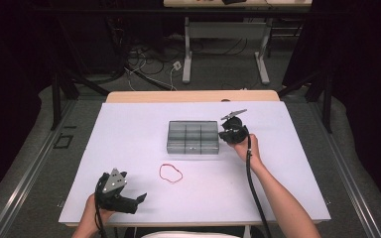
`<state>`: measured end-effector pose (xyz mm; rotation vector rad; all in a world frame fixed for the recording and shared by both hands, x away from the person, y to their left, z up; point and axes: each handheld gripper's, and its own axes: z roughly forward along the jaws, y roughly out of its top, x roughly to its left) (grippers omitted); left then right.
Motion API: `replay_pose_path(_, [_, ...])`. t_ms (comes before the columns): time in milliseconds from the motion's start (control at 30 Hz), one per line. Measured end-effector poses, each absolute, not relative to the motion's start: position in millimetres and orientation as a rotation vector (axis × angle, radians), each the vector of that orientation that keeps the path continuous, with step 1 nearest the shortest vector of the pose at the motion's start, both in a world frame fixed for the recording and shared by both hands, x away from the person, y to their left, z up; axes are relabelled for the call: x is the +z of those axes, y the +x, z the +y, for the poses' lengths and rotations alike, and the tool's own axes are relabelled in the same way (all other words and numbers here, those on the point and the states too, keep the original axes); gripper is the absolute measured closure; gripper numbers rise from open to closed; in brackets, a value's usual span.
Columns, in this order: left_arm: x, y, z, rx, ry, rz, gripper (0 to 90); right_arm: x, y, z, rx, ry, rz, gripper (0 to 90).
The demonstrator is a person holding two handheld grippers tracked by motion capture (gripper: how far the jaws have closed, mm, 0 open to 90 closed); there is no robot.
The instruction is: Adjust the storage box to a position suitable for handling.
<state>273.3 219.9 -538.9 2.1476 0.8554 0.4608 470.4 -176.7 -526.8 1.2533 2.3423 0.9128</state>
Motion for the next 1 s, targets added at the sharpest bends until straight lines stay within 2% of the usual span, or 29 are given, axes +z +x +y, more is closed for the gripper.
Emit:
replay_pose_path(367, [-538.6, 273.1, 220.5, 0.451, 2.151, 0.849, 0.0, -497.5, 494.4, -151.6, 0.969, 1.208, 2.295, 90.0])
replay_pose_path(1000, [-538.8, 272.3, 219.9, 0.453, 2.148, 0.845, 0.0, -509.2, 536.6, -95.1, 0.942, 1.229, 2.323, 90.0])
